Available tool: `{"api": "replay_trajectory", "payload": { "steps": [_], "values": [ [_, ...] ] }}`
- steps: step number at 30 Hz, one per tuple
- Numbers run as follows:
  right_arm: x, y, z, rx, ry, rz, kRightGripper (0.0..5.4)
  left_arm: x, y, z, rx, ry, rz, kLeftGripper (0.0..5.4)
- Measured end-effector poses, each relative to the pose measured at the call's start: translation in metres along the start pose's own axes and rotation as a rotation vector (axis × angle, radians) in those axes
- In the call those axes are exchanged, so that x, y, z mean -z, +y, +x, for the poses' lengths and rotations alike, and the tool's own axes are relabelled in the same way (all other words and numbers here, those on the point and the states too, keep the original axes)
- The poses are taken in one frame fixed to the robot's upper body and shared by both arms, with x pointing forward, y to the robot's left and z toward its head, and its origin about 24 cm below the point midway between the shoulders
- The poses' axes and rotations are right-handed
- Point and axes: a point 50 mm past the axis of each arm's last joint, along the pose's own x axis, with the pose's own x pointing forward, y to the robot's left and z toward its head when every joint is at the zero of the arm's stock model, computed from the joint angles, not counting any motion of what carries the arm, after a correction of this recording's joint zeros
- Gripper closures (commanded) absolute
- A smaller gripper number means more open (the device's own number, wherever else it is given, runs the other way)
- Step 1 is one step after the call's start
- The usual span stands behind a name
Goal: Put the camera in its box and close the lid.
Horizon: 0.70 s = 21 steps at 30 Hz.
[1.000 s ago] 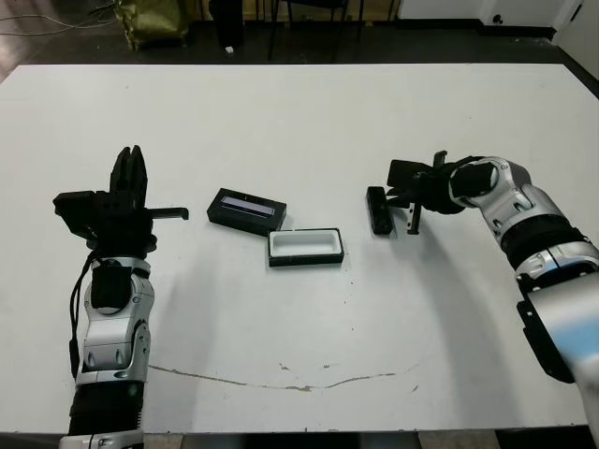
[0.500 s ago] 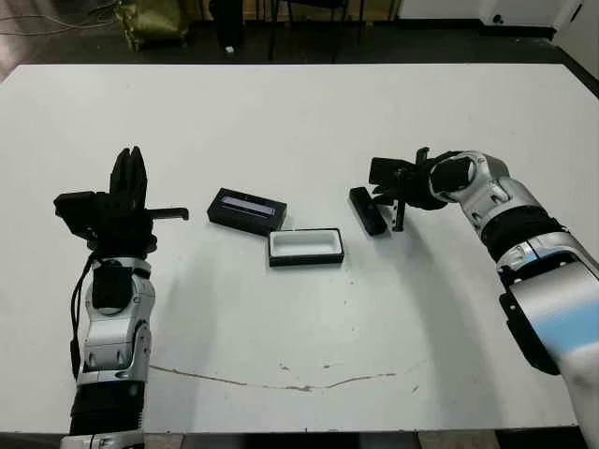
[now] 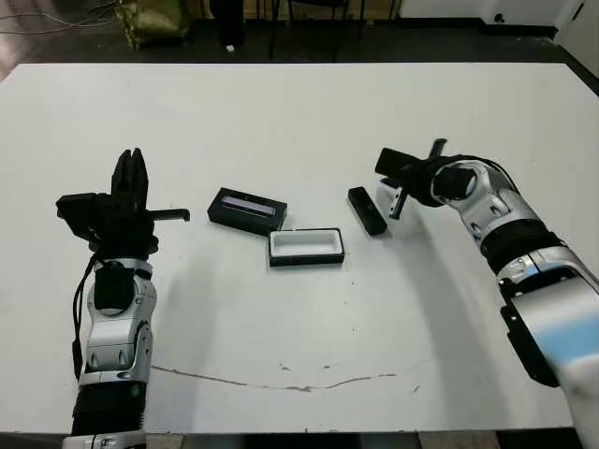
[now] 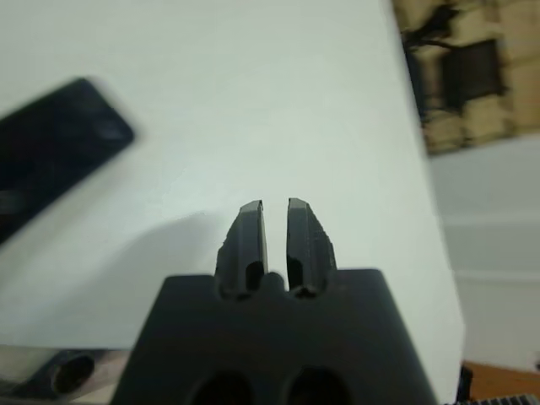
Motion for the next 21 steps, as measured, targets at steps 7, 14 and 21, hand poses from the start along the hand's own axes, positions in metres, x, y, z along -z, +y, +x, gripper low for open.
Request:
{"api": "replay_trajectory", "payload": {
  "steps": [7,14,21],
  "values": [
    [-0.003,-0.024,-0.025,0.196,-0.217,0.205,5.40,0.000,0.000,-0.001,-0.002,-0.002,-0.003,5.38],
    [-0.004,-0.002,-0.055,0.253,-0.314,0.579,5.40,0.000,0.001,0.000,-0.001,-0.004,-0.002,5.38],
    [-0.018,0.029,-0.074,0.183,-0.234,0.714,4.62,0.000,0.000,0.000,0.000,-0.001,-0.004,5.40]
  ]
}}
